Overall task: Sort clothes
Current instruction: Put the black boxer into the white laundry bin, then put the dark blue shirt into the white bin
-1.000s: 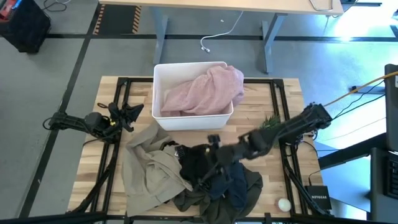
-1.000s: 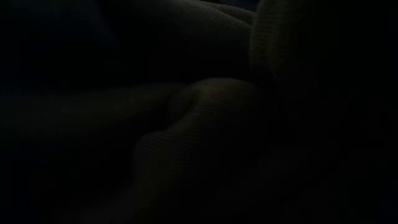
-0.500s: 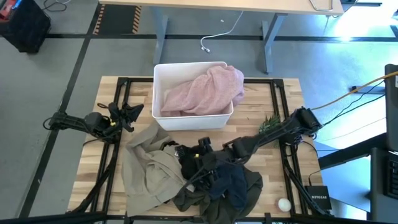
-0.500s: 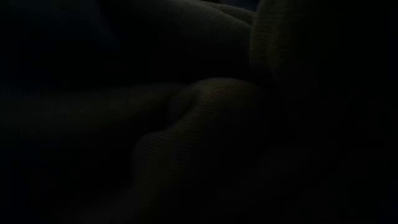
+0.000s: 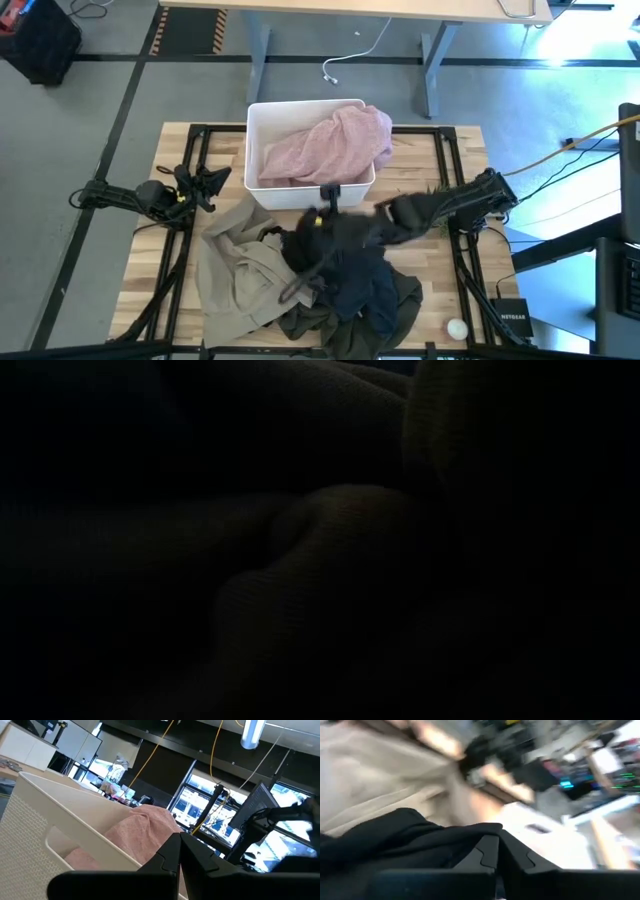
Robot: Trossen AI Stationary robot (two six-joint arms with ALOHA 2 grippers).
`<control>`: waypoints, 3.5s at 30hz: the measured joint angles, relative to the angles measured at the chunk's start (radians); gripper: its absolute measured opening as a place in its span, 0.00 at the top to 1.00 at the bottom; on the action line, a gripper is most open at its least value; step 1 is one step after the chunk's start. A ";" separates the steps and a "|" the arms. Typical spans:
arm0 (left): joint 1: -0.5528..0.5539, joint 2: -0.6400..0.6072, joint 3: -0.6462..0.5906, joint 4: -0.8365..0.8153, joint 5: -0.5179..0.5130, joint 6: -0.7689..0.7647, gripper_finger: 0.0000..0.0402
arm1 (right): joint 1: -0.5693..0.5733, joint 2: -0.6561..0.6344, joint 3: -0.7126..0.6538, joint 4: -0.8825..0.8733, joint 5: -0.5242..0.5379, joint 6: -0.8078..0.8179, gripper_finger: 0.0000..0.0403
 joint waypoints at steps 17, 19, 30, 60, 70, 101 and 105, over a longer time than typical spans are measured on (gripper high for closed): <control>0.000 0.000 0.000 0.001 0.000 0.004 0.99 | -0.417 0.000 0.315 0.121 0.039 -0.114 0.96; 0.000 0.000 0.000 0.001 0.000 0.004 0.99 | -0.451 0.007 0.315 0.128 0.037 -0.074 0.96; 0.000 0.000 0.000 0.003 0.000 0.000 0.99 | -0.491 0.022 0.315 -0.114 -0.073 0.146 0.78; 0.000 0.000 0.000 0.002 0.000 0.029 0.99 | -0.080 -0.017 0.314 -0.701 -0.128 0.312 0.38; 0.000 0.000 0.000 -0.002 0.000 0.021 0.99 | 0.087 0.034 0.314 -0.704 -0.327 0.471 0.38; 0.000 0.000 0.000 -0.001 0.000 0.005 0.99 | 0.426 0.281 0.007 -0.764 -0.226 0.707 0.38; 0.000 0.001 0.000 0.000 0.000 0.012 0.99 | 0.426 0.180 -0.204 -0.610 -0.193 0.722 0.38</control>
